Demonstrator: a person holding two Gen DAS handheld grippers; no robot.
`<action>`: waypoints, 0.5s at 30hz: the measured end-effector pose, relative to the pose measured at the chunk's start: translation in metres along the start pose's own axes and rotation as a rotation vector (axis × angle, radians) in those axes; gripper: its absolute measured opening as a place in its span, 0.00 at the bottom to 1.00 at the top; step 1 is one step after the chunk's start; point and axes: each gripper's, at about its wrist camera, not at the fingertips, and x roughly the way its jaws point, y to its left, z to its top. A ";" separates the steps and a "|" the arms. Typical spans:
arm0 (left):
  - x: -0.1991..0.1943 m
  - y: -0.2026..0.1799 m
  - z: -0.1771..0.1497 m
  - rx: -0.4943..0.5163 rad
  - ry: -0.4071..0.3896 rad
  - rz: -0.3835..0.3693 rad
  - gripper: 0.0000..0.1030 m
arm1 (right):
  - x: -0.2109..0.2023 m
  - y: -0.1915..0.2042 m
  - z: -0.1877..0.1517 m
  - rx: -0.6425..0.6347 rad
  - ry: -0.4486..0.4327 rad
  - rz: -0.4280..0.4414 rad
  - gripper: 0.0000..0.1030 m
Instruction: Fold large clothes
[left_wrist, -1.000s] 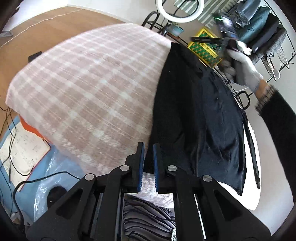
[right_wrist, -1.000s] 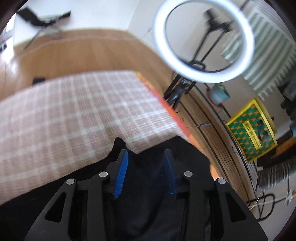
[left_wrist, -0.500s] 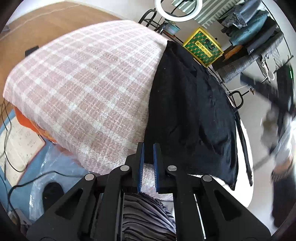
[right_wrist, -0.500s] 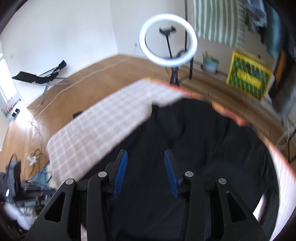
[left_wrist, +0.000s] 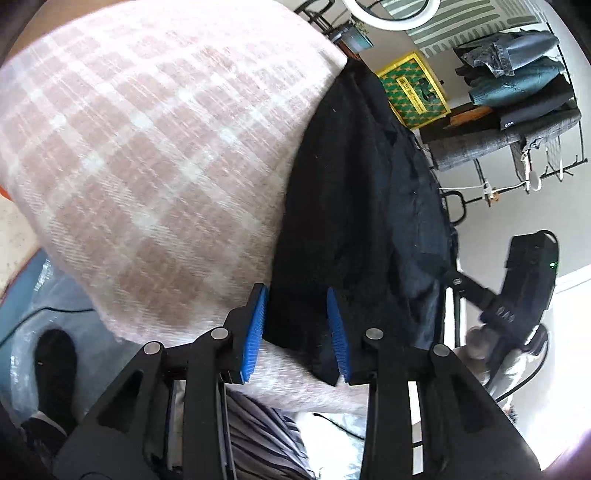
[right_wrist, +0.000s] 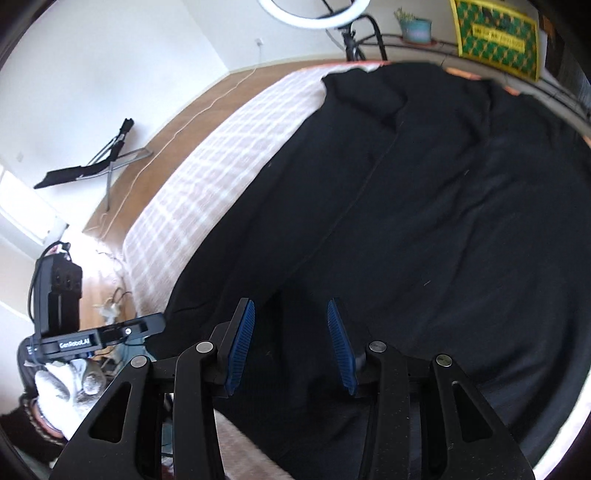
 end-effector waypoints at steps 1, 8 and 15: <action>0.002 -0.002 0.000 0.006 0.008 -0.010 0.31 | 0.004 0.002 -0.002 -0.002 0.006 0.003 0.39; 0.002 -0.004 0.002 0.000 0.004 0.003 0.31 | 0.037 0.019 -0.002 0.000 0.076 -0.030 0.29; -0.006 0.004 0.003 -0.029 -0.025 0.006 0.31 | 0.018 0.000 0.007 0.065 0.013 -0.082 0.01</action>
